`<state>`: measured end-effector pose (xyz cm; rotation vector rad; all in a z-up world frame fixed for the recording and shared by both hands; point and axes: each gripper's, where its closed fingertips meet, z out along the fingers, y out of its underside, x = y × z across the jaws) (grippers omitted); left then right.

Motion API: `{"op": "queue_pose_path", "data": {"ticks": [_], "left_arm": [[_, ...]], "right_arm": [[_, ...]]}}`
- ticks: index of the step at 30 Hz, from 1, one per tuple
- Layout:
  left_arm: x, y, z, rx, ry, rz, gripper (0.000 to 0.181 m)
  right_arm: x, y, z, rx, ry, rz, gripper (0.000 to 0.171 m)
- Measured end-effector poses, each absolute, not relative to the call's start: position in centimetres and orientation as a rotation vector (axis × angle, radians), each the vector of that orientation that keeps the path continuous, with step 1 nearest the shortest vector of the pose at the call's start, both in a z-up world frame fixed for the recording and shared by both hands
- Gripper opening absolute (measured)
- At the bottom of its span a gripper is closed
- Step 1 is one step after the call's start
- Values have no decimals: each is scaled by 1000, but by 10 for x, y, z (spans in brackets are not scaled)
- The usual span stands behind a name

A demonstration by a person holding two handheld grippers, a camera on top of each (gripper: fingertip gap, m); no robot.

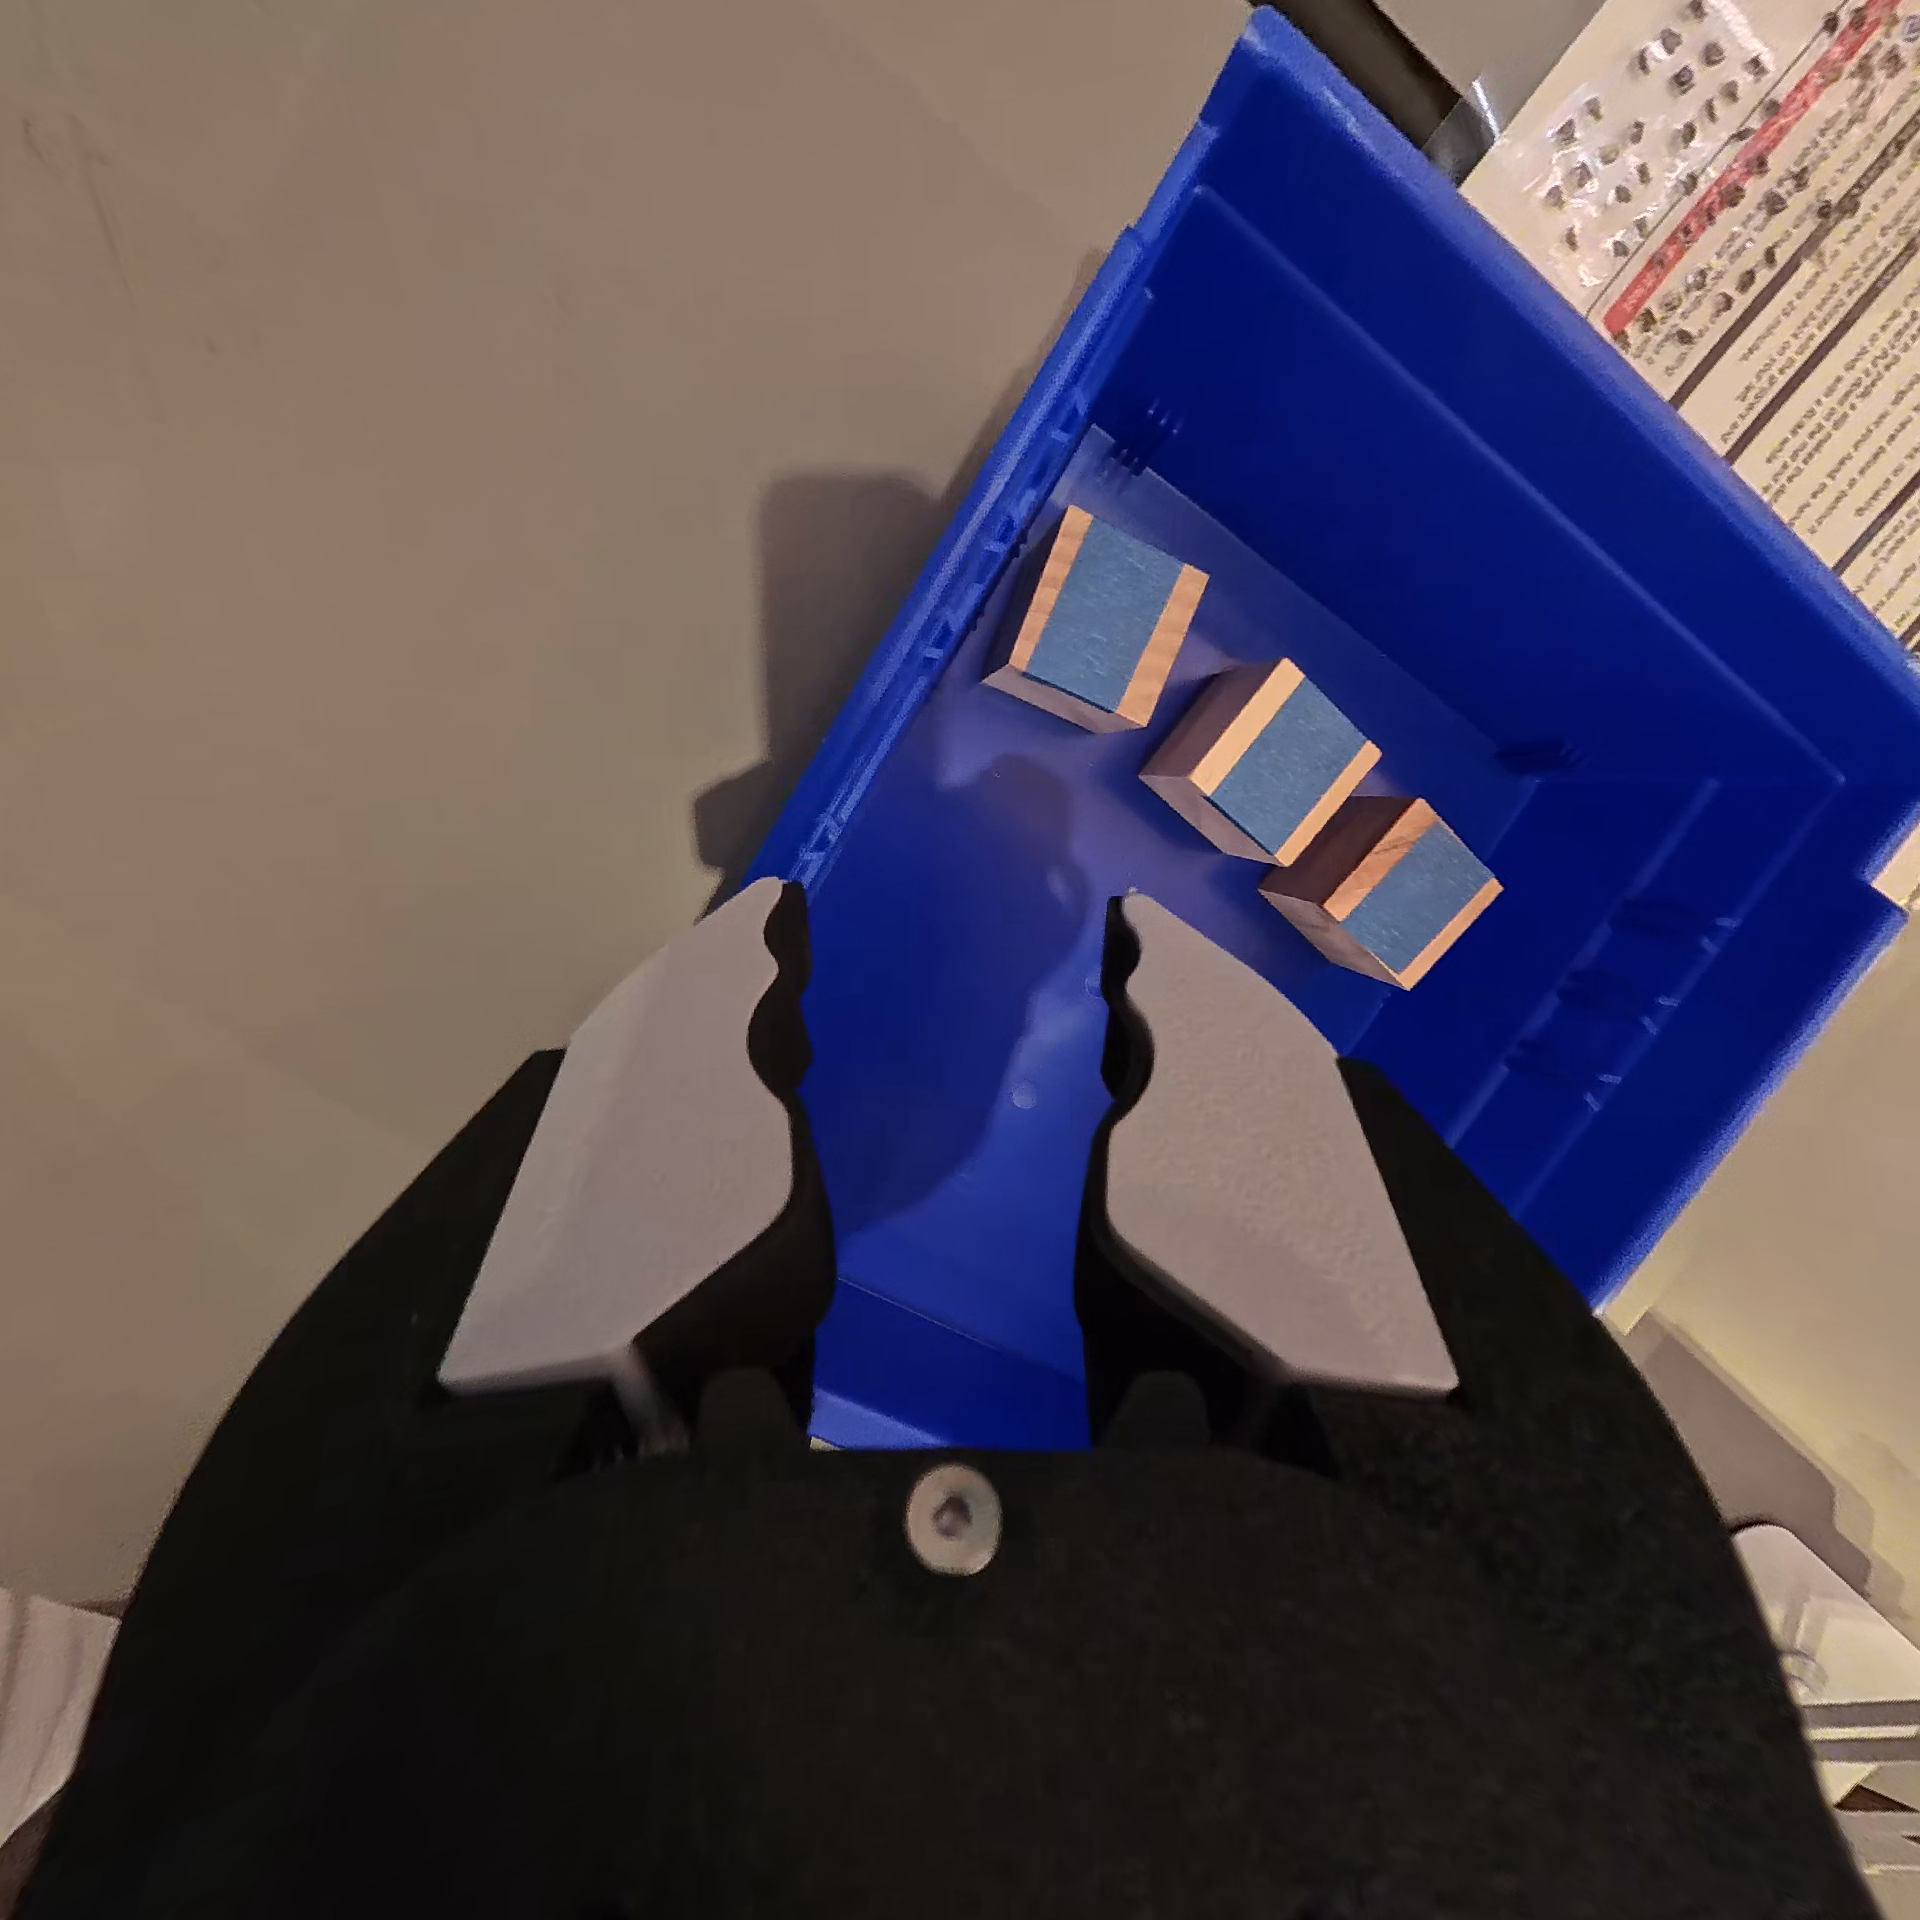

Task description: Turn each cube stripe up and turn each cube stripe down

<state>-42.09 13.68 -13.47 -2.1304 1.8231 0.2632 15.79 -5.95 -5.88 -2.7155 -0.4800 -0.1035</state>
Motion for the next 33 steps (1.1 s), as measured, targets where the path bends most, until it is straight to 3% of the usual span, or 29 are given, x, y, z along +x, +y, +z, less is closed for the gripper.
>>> {"op": "queue_pose_path", "data": {"ticks": [11,33], "left_arm": [[-423,129,-138,-2173,1845,258,61],[-419,132,-138,-2331,1756,252,56]], "right_arm": [[159,-56,-53,-2691,-465,-159,51],[169,-40,63,-2138,-184,-658,55]]}}
